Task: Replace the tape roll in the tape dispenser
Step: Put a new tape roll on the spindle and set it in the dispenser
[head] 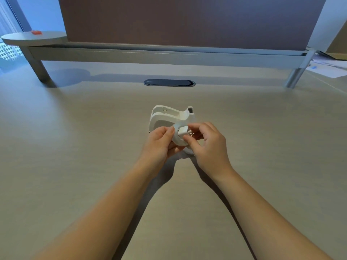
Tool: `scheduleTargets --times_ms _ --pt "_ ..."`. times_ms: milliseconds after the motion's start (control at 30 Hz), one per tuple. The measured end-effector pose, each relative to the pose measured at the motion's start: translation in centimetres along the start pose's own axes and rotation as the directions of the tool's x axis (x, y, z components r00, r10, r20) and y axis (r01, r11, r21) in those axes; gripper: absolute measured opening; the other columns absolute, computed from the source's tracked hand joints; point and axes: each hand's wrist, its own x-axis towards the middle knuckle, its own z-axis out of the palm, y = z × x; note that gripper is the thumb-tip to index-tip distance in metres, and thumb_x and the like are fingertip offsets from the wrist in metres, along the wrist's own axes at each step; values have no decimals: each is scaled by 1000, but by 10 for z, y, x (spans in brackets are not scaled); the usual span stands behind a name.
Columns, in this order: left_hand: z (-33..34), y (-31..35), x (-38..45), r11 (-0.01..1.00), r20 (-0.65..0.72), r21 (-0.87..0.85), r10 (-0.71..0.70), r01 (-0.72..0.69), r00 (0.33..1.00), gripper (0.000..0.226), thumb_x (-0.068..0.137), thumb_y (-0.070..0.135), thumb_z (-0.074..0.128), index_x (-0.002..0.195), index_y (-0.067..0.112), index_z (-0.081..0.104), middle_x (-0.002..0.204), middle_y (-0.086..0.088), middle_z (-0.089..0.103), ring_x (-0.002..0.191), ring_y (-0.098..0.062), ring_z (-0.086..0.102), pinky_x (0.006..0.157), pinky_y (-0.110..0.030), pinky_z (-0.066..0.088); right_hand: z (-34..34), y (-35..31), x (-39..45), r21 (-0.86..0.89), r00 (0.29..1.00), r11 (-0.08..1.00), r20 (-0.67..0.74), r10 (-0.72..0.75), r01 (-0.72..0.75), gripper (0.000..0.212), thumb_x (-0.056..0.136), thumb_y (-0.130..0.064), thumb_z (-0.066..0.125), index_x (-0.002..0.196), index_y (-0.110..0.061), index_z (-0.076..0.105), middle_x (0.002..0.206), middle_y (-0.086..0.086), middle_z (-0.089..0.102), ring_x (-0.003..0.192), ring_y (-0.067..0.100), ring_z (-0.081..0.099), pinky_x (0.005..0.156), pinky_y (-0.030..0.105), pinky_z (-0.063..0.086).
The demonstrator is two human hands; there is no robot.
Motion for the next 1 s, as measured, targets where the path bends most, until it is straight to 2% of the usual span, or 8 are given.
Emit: scheduleTargets --times_ms 133,300,433,533,633,733,900,1000 --pt "2 1 -2 998 -31 48 53 -51 998 25 91 18 36 75 11 54 78 -8 62 70 -12 64 64 -21 55 0 -1 1 -101 998 993 21 -52 54 23 80 -17 57 98 -2 61 94 14 61 80 13 48 64 13 36" --pt "1 4 -2 999 10 7 42 -42 999 25 91 18 36 77 9 54 75 -9 63 62 -9 64 57 -18 55 -1 -2 1 -144 994 983 37 -105 110 28 78 -21 53 96 -3 63 93 16 63 78 12 48 64 9 33" --pt "-3 7 -3 999 92 -39 -11 15 996 26 92 19 33 91 3 54 87 -15 62 76 -20 61 58 -18 55 -6 -1 4 48 999 999 45 1 -3 22 78 -24 62 95 -11 66 92 0 53 81 1 47 71 5 37" --pt "-3 11 -6 999 141 -40 -29 35 990 26 92 20 34 91 6 56 85 -12 63 71 -15 65 57 -19 55 -8 -2 5 176 990 975 16 137 -138 18 78 -27 61 94 -23 56 89 -16 43 83 0 47 70 5 41" --pt "0 15 -10 1000 197 -21 -17 22 980 26 92 18 34 89 9 58 81 -7 63 63 -8 67 54 -17 54 -10 -2 6 330 950 891 128 285 -312 12 81 -32 55 86 -22 51 80 -11 54 71 5 54 62 13 48" --pt "2 16 -11 1000 208 5 -12 11 978 29 91 23 33 90 9 59 79 -6 64 63 -9 66 55 -18 54 -9 -2 5 374 930 855 213 300 -361 22 83 -33 50 68 -18 55 69 -1 59 67 14 56 64 30 46" --pt "4 13 -11 983 193 184 -11 -25 981 38 72 44 48 83 8 55 52 4 59 42 -6 53 45 -16 47 -8 -5 3 453 935 819 189 300 -354 23 85 -39 42 72 -23 51 69 -5 58 59 1 59 49 10 46" --pt "4 11 -11 949 174 299 54 -105 983 22 77 33 52 77 12 56 48 9 60 41 -3 53 44 -13 45 -6 -5 1 456 939 822 179 293 -343 23 86 -40 39 73 -25 50 70 -6 57 62 6 58 48 8 45"
